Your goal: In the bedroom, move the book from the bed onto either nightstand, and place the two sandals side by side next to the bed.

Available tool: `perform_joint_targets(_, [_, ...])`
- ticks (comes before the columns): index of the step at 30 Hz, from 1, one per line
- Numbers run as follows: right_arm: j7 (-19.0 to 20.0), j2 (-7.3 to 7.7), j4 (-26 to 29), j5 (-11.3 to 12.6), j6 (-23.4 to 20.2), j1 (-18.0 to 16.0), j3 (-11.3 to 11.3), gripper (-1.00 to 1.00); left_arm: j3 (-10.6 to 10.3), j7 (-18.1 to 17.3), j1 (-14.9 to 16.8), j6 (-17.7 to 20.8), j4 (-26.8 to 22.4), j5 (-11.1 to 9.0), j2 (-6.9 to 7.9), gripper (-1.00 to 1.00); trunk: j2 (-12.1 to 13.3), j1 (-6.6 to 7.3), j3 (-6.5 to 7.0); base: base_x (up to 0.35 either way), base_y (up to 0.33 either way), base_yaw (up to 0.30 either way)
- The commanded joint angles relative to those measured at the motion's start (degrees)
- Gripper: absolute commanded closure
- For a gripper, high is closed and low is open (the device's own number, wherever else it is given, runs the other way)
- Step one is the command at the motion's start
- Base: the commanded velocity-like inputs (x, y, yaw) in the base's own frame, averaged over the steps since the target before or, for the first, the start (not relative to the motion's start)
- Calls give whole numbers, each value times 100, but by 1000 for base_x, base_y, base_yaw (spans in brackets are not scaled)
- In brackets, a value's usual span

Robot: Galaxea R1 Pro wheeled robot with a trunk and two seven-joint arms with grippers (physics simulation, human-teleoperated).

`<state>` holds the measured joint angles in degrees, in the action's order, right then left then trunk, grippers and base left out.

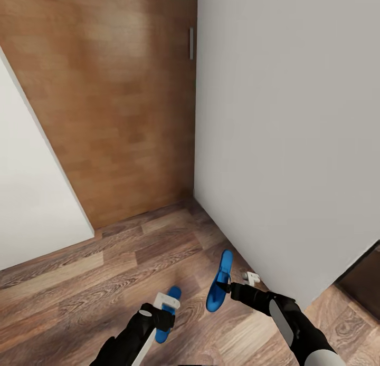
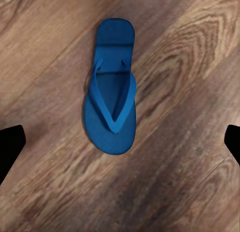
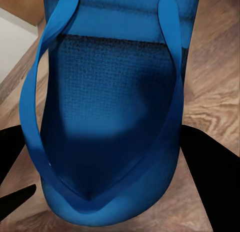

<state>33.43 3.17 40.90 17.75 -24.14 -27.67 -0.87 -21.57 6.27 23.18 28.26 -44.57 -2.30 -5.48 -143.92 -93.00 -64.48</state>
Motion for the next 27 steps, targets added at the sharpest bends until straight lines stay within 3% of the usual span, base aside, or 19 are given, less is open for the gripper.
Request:
perform_joint_targets(1, [6,0,4,45,-47,-2,-9,100,-23,40,3,26,-8,-25,3,-100,-2,-2,-5,198,0,0])
perform_joint_targets(18, [41,41,30,93,-94,-2,-32,100,-40,48,3,27,-8,-26,-5,-100,-2,-2,-5,21,0,0])
perform_joint_targets(27, [41,32,32,89,-96,-2,-30,100,-41,57,3,31,-8,-25,-7,-100,-14,-25,-204,0,0,0])
